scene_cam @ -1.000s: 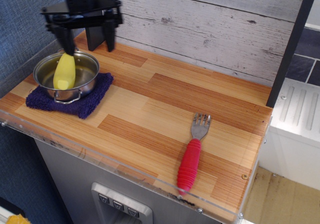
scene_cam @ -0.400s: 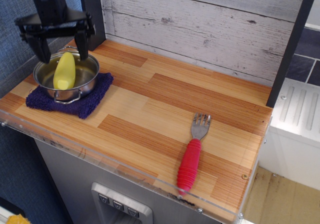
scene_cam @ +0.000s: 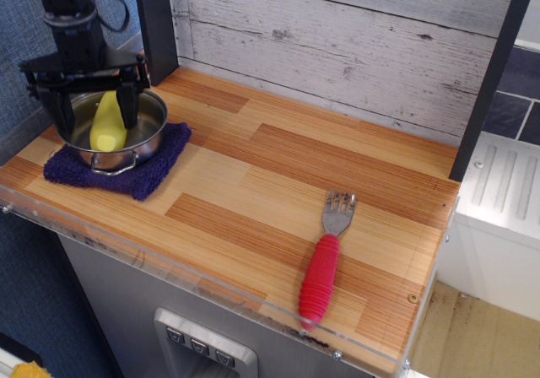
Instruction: Put the banana in the upper right hand corner of the table.
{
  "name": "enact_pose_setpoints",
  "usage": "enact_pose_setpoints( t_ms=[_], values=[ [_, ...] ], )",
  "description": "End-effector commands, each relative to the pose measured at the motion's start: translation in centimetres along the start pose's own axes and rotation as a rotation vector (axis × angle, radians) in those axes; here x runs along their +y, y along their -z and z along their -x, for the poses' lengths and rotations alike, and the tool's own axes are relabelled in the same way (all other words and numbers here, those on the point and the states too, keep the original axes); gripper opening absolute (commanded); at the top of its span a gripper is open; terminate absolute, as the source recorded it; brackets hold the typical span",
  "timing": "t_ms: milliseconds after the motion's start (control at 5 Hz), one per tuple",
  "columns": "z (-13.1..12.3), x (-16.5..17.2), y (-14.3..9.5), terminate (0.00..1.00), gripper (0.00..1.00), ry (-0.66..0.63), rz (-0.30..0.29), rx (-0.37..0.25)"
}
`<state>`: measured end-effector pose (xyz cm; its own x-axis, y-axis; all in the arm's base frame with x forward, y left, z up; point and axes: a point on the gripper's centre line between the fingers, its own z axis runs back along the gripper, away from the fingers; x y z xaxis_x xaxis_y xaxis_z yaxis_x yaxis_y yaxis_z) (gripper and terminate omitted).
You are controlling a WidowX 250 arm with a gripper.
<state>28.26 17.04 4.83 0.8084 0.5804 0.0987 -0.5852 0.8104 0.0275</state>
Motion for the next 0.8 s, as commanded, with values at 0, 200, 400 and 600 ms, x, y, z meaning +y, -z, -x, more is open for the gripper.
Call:
enact_pose_setpoints(
  t_ms=[0,200,400,600],
  values=[
    [-0.9,0.2,-0.5,0.00,0.00,-0.022,-0.014,-0.058],
    [-0.8,-0.1,-0.3,0.00,0.00,-0.019,-0.021,-0.059],
    [-0.8,-0.1,-0.7,0.00,0.00,-0.022,-0.014,-0.065],
    [-1.0,-0.6,-1.6,0.00,0.00,-0.040,0.017,-0.079]
  ],
)
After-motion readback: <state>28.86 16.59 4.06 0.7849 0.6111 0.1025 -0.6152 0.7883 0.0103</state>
